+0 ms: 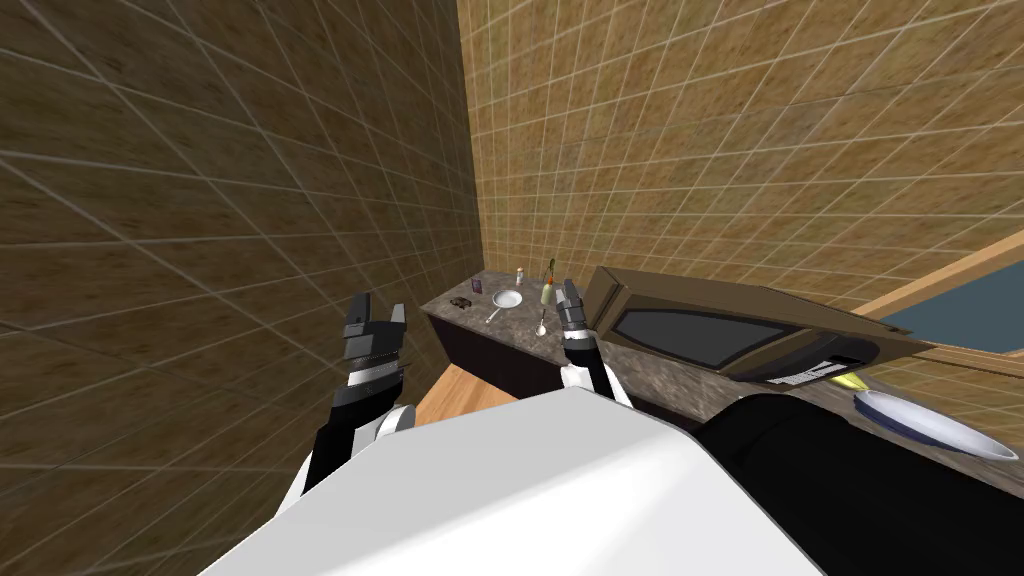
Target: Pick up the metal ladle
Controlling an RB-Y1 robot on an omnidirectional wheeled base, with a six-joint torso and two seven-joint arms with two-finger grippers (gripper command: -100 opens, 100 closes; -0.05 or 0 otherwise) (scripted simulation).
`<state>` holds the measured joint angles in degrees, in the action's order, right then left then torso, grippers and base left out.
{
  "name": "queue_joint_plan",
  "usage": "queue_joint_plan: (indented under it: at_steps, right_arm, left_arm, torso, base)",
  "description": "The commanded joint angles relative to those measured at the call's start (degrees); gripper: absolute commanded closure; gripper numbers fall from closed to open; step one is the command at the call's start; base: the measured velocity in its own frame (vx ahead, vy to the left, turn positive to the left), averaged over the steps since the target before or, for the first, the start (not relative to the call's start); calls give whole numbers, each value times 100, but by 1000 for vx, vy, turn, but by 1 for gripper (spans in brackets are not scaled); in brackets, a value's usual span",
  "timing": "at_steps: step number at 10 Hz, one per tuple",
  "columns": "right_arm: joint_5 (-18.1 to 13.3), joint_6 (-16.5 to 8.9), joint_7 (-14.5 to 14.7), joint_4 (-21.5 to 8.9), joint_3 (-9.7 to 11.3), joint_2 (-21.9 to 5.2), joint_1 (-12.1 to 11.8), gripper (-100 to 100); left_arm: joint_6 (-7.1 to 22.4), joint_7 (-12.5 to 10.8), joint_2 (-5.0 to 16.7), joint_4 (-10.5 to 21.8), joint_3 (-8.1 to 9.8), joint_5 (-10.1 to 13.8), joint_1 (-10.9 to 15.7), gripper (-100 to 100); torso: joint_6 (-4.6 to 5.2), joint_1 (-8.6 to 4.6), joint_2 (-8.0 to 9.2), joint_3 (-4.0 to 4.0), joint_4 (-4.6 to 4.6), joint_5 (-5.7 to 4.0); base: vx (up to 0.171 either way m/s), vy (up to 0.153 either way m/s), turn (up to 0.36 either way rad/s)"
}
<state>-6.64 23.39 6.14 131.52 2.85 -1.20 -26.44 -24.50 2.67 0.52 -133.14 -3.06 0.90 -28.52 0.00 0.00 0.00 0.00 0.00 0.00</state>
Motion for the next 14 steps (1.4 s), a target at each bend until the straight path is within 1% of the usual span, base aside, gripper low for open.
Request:
queue_joint_plan:
  at_steps: [1, 3, 5, 8, 9, 11, 12, 13, 14]
  right_arm:
    - [-60, 157, -9, -74, -42, -204, 29, -100]
    - [-159, 380, -16, -188, -100, -449, 80, -100]
    - [-313, 673, -18, -350, -170, -757, 162, -100]
    - [-661, 1153, 1, -681, -277, -1280, 348, -100]
    - [-661, 1205, 1, -681, -277, -1325, 348, -100]
    - [-978, 1546, 36, -955, -333, -1709, 515, -100]
    - [-978, 1594, 36, -955, -333, -1765, 515, -100]
    - [-1163, 1793, 61, -1106, -351, -1994, 610, -100]
    - [-1361, 1951, 92, -1265, -362, -2156, 712, -100]
  left_arm:
    - [0, 0, 0, 0, 0, 0, 0, 0]
    - [0, 0, 0, 0, 0, 0, 1, 0]
    - [0, 0, 0, 0, 0, 0, 1, 0]
    - [0, 0, 1, 0, 1, 0, 1, 0]
    - [0, 0, 1, 1, 1, 0, 1, 0]
    - [0, 0, 1, 0, 1, 0, 1, 0]
    - [0, 0, 1, 0, 0, 0, 1, 0]
    - [0, 0, 1, 0, 1, 0, 0, 0]
    - [0, 0, 1, 0, 1, 0, 1, 0]
  torso:
    - [0, 0, 0, 0, 0, 0]
    - [-2, -17, 28, 15, 6, -3]
    - [-1, -24, 34, 19, 7, -5]
    - [-1, -40, 43, 25, 10, -9]
    - [-1, -40, 37, 22, 9, -9]
    - [-1, -29, 19, 11, 5, -7]
    - [-2, -32, 21, 12, 5, -7]
    - [3, -30, 18, 11, 5, -7]
    - [0, -32, 18, 11, 4, -7]
  base:
    - [-46, -21, 138]
    - [-83, -53, 174]
    - [-92, -56, 169]
    - [-110, -91, 242]
    - [-56, -60, 54]
    - [-64, -60, 221]
    - [-60, -56, 85]
    - [-65, -59, 131]
    - [-87, -68, 318]
